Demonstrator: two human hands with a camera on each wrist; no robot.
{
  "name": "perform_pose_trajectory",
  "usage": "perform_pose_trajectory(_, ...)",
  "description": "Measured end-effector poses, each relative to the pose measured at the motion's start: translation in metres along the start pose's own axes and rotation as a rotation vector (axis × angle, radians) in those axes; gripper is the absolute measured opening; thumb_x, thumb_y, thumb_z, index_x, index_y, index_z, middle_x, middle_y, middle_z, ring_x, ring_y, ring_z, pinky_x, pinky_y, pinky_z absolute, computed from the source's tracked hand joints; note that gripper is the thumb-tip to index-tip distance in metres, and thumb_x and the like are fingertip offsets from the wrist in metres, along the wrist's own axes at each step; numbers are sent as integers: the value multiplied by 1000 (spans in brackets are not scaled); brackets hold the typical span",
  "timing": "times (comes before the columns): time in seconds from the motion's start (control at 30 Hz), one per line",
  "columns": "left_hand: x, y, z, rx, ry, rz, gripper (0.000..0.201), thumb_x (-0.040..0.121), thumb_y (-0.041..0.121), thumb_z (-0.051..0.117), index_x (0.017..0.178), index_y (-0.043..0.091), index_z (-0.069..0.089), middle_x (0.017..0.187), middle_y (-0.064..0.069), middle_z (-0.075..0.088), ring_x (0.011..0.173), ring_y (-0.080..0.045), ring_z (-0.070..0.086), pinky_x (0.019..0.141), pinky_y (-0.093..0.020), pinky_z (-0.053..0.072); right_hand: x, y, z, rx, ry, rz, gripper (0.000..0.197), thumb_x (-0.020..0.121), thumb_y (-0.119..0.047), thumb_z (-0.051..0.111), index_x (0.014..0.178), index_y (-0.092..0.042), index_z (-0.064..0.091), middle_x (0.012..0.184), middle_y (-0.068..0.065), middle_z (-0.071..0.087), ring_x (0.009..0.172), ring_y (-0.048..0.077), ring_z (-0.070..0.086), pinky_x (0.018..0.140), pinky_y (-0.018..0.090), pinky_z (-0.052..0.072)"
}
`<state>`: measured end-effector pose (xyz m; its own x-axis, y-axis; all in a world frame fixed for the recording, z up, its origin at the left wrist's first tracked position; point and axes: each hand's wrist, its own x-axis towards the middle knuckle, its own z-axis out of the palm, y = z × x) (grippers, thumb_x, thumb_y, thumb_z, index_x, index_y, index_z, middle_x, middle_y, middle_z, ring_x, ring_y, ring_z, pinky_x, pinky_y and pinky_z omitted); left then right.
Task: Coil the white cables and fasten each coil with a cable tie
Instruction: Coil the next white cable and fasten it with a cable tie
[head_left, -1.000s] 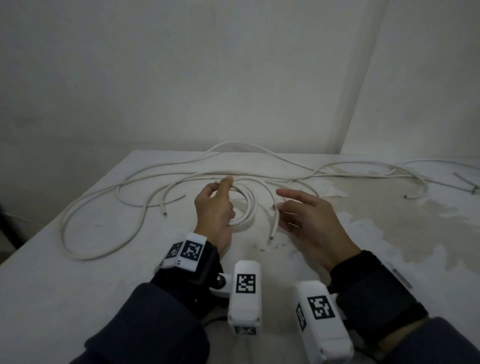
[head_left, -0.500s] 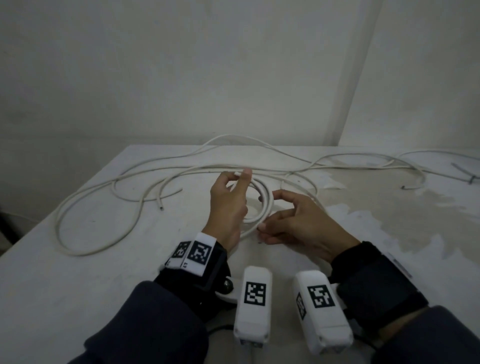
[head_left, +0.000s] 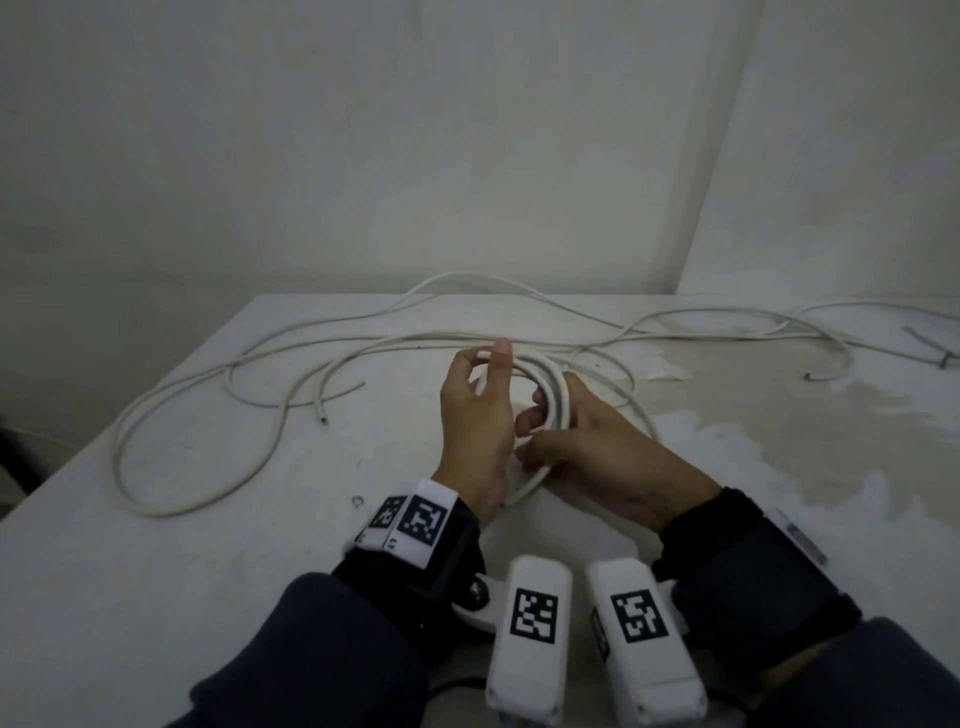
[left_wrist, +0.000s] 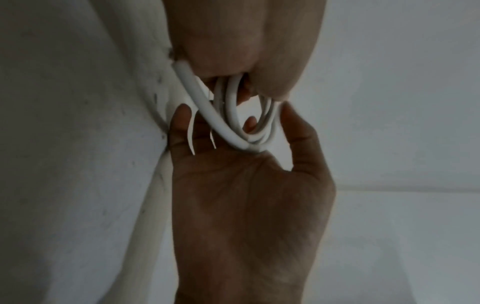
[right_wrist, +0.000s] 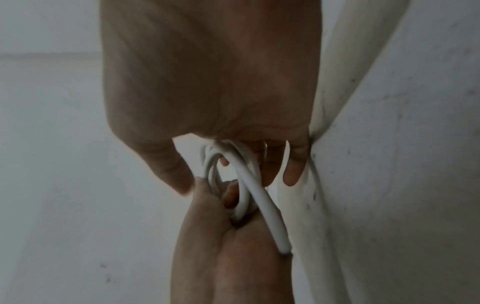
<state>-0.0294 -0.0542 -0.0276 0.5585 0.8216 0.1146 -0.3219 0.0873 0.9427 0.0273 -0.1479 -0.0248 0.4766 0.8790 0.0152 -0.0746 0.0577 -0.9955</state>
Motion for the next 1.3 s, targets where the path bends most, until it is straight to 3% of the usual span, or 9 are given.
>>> perform_pose_trajectory(0.17, -6, 1, 4, -60, -45, -83, 24, 99, 36, 46, 98, 13, 52, 54, 4, 48, 40, -5, 45, 42, -17, 41, 7, 4, -3, 105, 123, 9, 23, 90, -34, 60, 96, -13, 53, 66, 1, 55, 65, 17, 53, 72, 40, 41)
perform_pose_trajectory(0.4, -5, 3, 2, -181, -235, -312, 10, 100, 26, 45, 97, 16, 49, 68, -2, 49, 59, -12, 48, 56, -24, 46, 9, 5, -14, -62, 281, -110, 28, 102, -21, 42, 78, -13, 53, 50, -7, 47, 53, 11, 45, 58, 26, 39)
perform_pose_trajectory(0.5, 4, 13, -15, -293, -435, -454, 8, 96, 12, 49, 100, 6, 52, 76, -12, 60, 69, -22, 60, 65, -30, 55, 2, -2, -24, -158, 190, -118, 28, 102, -21, 42, 79, -12, 56, 48, -10, 46, 50, 9, 42, 55, 25, 35)
perform_pose_trajectory(0.6, 6, 24, -30, -352, -639, -632, 35, 81, 4, 48, 114, -5, 52, 75, -16, 63, 60, -20, 64, 59, -27, 57, -6, -10, -26, -236, 12, -80, 29, 103, -19, 40, 85, -7, 60, 49, -11, 50, 49, 3, 44, 54, 20, 35)
perform_pose_trajectory(0.7, 11, 29, -35, -307, -735, -691, 31, 74, 4, 39, 96, -6, 58, 66, -11, 58, 48, -16, 57, 52, -22, 51, -6, -10, -20, -353, -39, -97, 36, 102, -26, 43, 88, 4, 58, 56, -7, 48, 54, 10, 43, 57, 26, 34)
perform_pose_trajectory(0.8, 16, 30, -36, -234, -735, -674, 21, 71, 7, 35, 84, 3, 51, 62, -5, 46, 44, -10, 41, 50, -21, 38, -6, -11, -14, -412, 2, -127, 24, 100, -27, 48, 81, -13, 54, 57, -5, 49, 54, 10, 45, 56, 24, 37)
perform_pose_trajectory(0.93, 14, 32, -32, -199, -735, -721, 6, 73, 15, 33, 73, 14, 39, 50, 3, 34, 39, -8, 32, 45, -20, 33, -6, -11, -12, -354, 82, -109, 25, 99, -25, 50, 119, -22, 36, 53, -2, 50, 48, 7, 45, 50, 19, 40)
perform_pose_trajectory(1.07, 9, 28, -23, -161, -701, -649, 20, 86, 27, 47, 72, 14, 48, 44, 8, 27, 33, -3, 25, 40, -16, 25, -7, -13, -15, -366, 111, -203, 13, 98, -25, 51, 103, -17, 43, 53, 2, 47, 49, 12, 39, 47, 21, 35)
perform_pose_trajectory(1.3, 4, 21, -10, -272, -514, -518, 23, 102, 21, 36, 84, 11, 46, 41, 8, 28, 30, -2, 25, 35, -14, 28, -2, -10, -21, -142, 232, -213, 15, 98, -20, 52, 86, -10, 54, 68, 6, 63, 53, 12, 53, 55, 24, 46)
